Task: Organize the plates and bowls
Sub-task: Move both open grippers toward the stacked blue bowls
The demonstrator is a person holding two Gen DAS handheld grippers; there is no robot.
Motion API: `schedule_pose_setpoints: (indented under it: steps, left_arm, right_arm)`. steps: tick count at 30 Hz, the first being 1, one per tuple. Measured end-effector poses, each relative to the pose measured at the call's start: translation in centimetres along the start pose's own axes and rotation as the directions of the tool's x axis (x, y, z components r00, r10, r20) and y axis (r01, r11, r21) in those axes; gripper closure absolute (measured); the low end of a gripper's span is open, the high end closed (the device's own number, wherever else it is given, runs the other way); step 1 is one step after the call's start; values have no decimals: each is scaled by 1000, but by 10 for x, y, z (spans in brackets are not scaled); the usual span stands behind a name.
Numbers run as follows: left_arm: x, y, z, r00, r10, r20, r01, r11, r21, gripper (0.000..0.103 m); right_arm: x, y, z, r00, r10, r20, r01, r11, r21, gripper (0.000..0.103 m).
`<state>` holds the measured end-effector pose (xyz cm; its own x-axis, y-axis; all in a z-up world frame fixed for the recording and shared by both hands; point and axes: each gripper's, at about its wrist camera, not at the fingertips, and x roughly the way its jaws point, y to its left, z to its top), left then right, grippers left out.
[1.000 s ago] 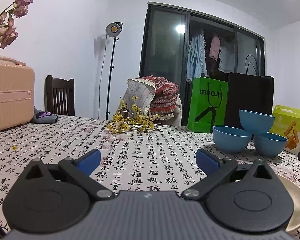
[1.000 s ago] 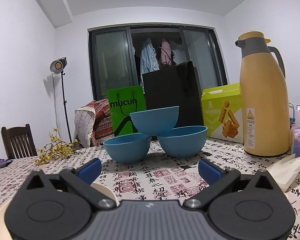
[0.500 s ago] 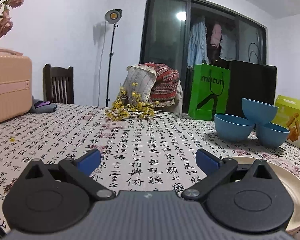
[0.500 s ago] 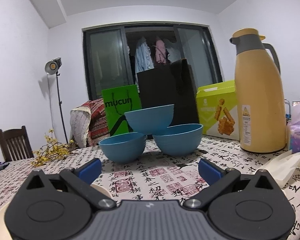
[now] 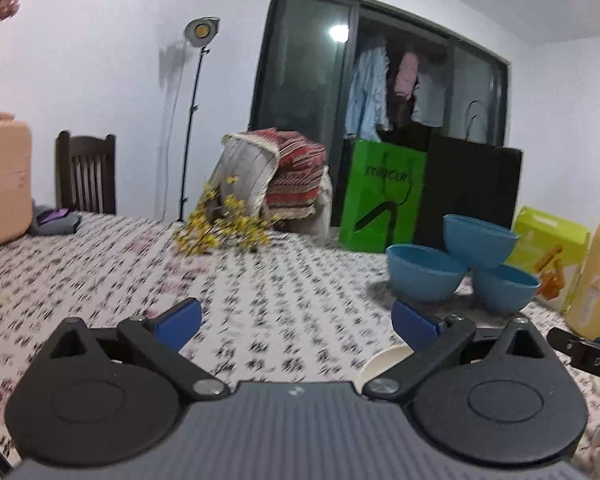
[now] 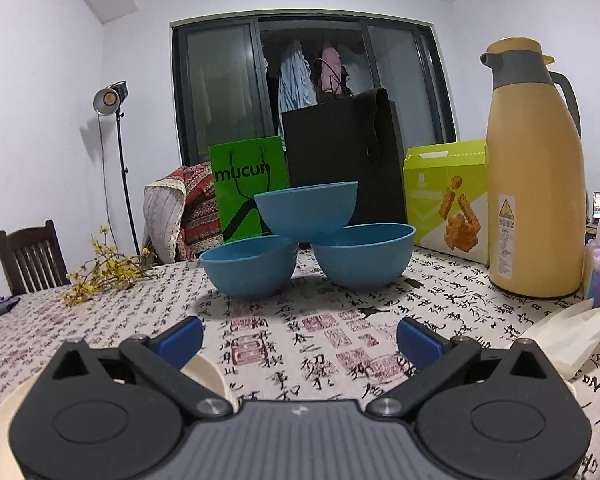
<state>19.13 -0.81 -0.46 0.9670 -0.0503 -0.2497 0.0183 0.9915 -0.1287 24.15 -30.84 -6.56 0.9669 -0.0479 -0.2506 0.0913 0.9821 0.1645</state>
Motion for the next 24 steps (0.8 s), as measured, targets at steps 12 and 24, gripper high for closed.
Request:
schedule_pose_setpoints:
  steps: [12, 24]
  left_arm:
    - [32, -34, 43, 984, -143, -104, 143, 990, -11, 0]
    - [75, -69, 81, 971, -164, -176, 172, 985, 29, 0]
  right_arm:
    - [5, -27, 54, 1000, 23, -8, -23, 999, 43, 0]
    - [34, -49, 91, 993, 46, -107, -35, 994, 100, 0]
